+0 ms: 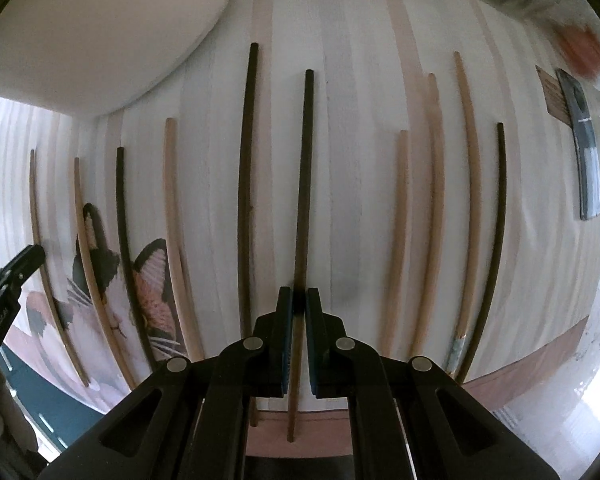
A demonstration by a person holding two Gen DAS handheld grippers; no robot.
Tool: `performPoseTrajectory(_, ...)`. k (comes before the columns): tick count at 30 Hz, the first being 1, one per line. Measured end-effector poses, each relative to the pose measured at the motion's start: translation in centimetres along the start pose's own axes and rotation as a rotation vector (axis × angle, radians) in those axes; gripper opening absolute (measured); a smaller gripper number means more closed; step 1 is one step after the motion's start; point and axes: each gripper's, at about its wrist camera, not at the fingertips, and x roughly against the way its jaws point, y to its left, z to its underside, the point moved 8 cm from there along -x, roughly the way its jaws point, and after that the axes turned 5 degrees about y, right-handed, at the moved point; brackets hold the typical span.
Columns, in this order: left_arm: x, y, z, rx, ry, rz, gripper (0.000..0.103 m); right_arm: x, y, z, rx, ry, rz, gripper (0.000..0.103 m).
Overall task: Organize utensils
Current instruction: 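Lift both held chopsticks off the mat with left and right tools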
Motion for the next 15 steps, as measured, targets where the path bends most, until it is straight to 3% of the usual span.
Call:
performPoseTrajectory(8, -0.5, -1.5, 0.1, 0.013, -0.019, -0.017, 0.005, 0.7, 0.7, -1.5, 0.019, 0.060, 0.017, 0.007)
performPoseTrajectory(15, 0.4, -1.5, 1.7, 0.006, -0.045, -0.050, 0.004, -0.4, 1.2, -1.9, 0.013, 0.008, -0.038, 0.006)
